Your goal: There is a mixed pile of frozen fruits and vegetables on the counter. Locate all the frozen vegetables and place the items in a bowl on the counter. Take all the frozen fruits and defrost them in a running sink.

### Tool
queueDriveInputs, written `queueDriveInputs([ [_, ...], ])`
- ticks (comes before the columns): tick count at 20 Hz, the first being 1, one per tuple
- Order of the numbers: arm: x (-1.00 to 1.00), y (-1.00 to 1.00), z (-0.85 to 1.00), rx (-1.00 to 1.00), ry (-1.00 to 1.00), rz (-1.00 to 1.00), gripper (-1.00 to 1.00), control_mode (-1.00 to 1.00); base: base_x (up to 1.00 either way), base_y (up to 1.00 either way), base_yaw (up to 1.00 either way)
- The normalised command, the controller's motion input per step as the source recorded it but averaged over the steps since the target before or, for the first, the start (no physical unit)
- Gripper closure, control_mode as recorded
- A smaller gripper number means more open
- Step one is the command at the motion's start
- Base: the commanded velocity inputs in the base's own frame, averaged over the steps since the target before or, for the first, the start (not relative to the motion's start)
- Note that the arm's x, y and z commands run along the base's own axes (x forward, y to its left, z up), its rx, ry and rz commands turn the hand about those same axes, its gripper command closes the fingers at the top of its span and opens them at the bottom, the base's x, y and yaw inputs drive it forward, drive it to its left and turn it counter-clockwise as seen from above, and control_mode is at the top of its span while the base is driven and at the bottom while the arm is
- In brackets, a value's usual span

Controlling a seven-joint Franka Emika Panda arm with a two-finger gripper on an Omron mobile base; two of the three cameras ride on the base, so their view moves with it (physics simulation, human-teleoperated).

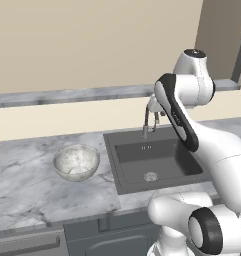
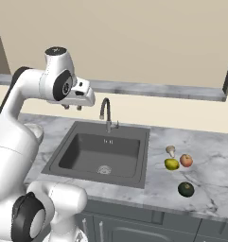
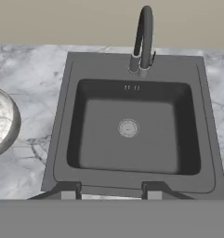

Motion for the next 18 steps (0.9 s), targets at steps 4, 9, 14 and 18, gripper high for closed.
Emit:
queueDriveInputs([
  [4,-0.02,-0.05,0.00,0.00,0.00,0.00,-1.00,-1.00,0.00,0.00,0.00],
  [9,-0.16,-0.17,0.00,0.00,0.01,0.00,-1.00,-1.00,0.00,0.00,0.00],
  [14,-0.11,-0.36,-0.05,0.00,0.04,0.00,-1.00,-1.00,0.00,0.00,0.00],
  [18,-0.07,-0.44,-0.09,0.00,0.04,0.00,-1.00,-1.00,0.00,0.00,0.00],
])
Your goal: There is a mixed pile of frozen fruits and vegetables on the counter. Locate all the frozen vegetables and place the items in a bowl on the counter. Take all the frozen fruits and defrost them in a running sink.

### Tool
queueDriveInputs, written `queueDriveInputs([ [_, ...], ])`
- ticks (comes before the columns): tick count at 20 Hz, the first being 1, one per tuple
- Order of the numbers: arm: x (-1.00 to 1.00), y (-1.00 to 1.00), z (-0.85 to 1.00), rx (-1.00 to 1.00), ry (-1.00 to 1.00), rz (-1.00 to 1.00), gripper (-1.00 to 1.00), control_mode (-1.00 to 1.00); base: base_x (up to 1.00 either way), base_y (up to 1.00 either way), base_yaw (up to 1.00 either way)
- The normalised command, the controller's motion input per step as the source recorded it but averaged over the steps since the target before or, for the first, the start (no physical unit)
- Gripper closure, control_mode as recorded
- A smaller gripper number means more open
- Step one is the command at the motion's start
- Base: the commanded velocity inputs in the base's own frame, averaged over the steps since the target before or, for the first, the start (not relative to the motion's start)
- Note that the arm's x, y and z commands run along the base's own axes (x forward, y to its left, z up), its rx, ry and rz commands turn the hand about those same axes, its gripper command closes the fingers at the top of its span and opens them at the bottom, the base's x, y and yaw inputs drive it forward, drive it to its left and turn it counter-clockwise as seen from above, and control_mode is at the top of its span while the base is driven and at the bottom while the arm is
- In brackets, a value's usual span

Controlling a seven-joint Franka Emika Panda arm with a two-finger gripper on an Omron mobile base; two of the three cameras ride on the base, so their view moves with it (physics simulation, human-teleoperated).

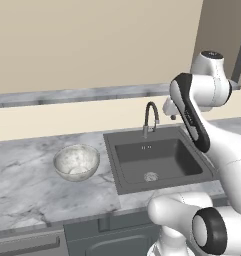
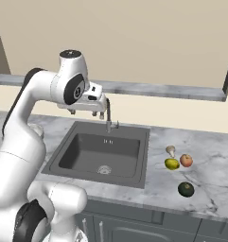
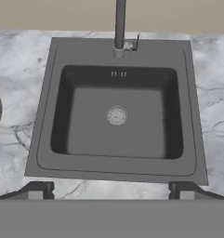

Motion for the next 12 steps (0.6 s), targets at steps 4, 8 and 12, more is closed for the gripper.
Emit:
queueDriveInputs([
  [4,0.00,-0.47,-0.09,0.00,0.01,0.00,-1.00,-1.00,0.00,0.00,0.00],
  [8,-0.02,-0.56,-0.14,0.00,0.02,0.00,-1.00,-1.00,0.00,0.00,0.00],
  [12,0.07,-0.67,-0.23,0.03,0.09,0.00,-1.00,-1.00,0.00,0.00,0.00],
])
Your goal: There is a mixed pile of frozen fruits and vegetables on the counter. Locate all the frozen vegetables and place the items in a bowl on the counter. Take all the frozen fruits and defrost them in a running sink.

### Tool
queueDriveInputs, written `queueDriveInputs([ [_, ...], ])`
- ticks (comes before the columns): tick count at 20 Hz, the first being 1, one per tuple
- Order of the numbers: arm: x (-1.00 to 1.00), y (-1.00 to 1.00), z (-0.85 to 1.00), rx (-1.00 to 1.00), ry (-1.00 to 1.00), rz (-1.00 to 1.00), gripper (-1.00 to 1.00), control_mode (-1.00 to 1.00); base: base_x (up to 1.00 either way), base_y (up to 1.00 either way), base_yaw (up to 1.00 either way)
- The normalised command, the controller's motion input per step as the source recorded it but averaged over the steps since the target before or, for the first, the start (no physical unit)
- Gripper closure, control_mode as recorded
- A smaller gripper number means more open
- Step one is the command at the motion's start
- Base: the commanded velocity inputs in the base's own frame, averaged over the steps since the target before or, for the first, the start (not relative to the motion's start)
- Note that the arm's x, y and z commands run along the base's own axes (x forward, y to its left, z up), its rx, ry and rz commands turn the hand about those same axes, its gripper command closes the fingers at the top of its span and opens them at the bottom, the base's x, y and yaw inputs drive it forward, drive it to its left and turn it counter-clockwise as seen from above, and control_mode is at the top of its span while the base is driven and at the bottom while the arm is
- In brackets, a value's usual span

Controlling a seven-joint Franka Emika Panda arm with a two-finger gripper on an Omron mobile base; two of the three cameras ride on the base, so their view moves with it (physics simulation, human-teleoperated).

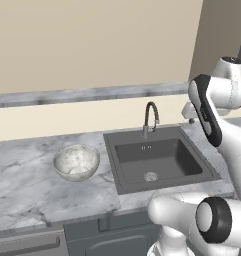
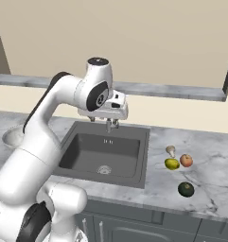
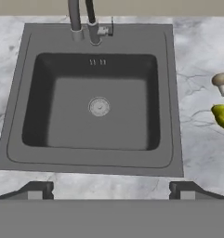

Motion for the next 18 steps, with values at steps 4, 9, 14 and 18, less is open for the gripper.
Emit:
queueDriveInputs([
  [4,0.20,-0.93,-0.36,0.07,0.09,0.00,-1.00,-1.00,0.00,0.00,0.00],
  [9,0.63,-0.90,-0.47,0.06,0.09,0.00,-1.00,-1.00,0.00,0.00,0.00],
  [14,0.88,-0.83,-0.45,0.01,0.10,0.01,-1.00,-1.00,0.00,0.00,0.00],
  [18,0.84,-0.83,-0.46,0.00,0.07,0.03,-1.00,-1.00,0.00,0.00,0.00],
])
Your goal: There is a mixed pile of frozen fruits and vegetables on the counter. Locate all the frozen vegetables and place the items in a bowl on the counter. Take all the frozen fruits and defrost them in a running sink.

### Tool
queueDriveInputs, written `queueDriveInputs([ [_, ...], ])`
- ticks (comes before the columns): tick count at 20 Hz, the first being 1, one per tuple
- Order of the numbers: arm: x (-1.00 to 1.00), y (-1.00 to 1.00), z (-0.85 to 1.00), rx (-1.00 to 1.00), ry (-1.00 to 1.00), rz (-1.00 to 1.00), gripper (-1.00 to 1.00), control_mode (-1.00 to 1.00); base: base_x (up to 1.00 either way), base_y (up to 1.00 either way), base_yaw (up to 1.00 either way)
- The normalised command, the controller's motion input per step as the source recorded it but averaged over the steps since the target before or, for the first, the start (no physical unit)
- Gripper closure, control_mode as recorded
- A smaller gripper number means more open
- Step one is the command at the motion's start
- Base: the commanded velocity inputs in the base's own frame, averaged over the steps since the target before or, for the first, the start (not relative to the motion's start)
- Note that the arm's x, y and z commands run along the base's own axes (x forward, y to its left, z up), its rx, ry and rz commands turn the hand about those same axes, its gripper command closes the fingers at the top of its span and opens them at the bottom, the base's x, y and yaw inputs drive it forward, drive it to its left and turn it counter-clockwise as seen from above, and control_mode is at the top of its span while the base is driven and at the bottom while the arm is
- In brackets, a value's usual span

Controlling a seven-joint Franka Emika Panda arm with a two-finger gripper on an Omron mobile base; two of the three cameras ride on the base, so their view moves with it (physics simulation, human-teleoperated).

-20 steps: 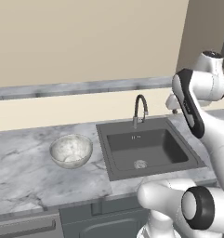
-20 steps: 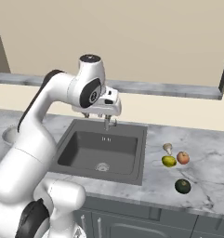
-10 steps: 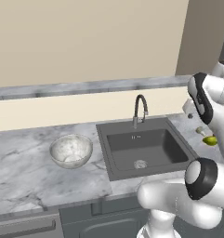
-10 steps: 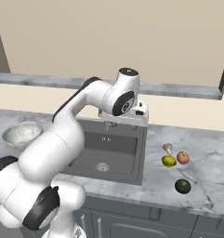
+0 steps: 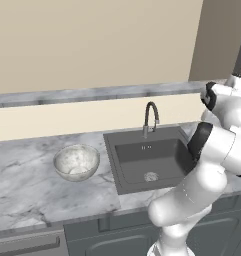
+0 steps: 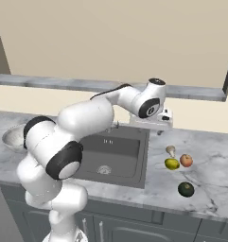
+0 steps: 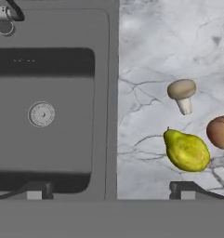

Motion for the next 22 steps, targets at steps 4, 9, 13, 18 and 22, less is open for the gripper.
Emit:
queueDriveInputs([
  [4,0.51,-0.74,-0.48,0.00,0.08,0.09,-1.00,-1.00,0.00,0.00,0.00],
  [9,0.51,-0.53,-0.46,-0.01,0.24,0.06,-1.00,-1.00,0.00,0.00,0.00],
  [13,0.50,-0.33,-0.39,-0.01,0.19,0.03,-1.00,-1.00,0.00,0.00,0.00],
  [18,0.36,-0.28,-0.17,0.00,0.04,0.08,-1.00,-1.00,0.00,0.00,0.00],
  [22,0.26,-0.22,-0.28,-0.02,0.03,0.07,-1.00,-1.00,0.00,0.00,0.00],
])
